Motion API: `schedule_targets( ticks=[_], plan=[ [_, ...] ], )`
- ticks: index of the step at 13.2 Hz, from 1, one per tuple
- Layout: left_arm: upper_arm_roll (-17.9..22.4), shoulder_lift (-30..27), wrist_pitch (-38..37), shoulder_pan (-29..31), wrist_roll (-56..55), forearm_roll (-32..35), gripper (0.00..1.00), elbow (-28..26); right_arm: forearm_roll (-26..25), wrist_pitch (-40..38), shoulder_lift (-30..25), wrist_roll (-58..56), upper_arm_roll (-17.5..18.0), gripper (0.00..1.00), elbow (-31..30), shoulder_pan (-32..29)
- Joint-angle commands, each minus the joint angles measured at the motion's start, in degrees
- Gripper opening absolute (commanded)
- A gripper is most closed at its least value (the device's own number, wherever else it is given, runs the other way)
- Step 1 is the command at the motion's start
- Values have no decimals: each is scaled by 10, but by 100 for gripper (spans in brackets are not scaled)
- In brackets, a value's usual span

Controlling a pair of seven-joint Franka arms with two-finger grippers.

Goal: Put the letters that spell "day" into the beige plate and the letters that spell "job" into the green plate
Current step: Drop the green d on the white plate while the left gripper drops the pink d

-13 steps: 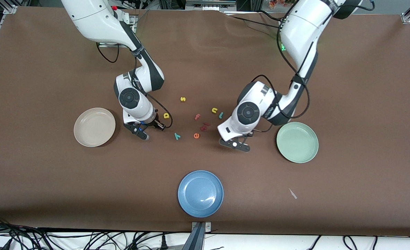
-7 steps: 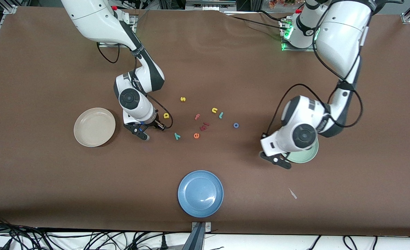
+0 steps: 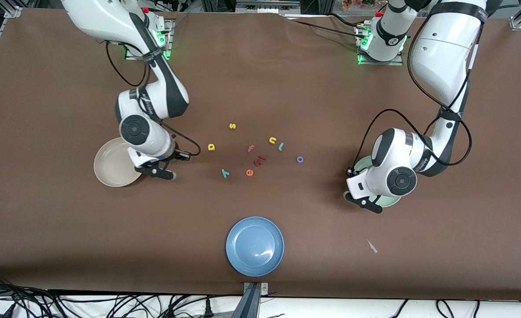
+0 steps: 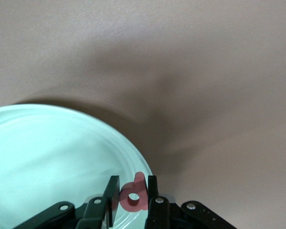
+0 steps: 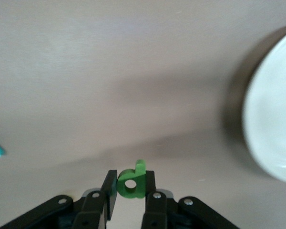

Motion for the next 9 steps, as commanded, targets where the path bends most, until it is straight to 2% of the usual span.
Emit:
schedule_targets(
  ticks=[1,2,3,5,7,9],
  plan=[
    [-2,-3,0,15,11,12,0,-4,5,5,-61,-73,-29,5,-68,1],
    [-3,-1,1,18,12,12,0,-4,5,7,-64,-108,-47,5,-79,1],
    [-3,-1,1,18,12,12,13,-4,6,15,-71,-144,-66,5,-94,1],
    [-3,1,1,18,12,12,100,-3,6,57,-87,-208,-95,5,-142,1],
    [-3,-1,-2,14,8,11,100,-1,6,98,-90,-274,-121,5,-169,1],
    [-8,-7,-5,10,4,11,100,6,6,100,-84,-332,-140,5,-167,0]
  ],
)
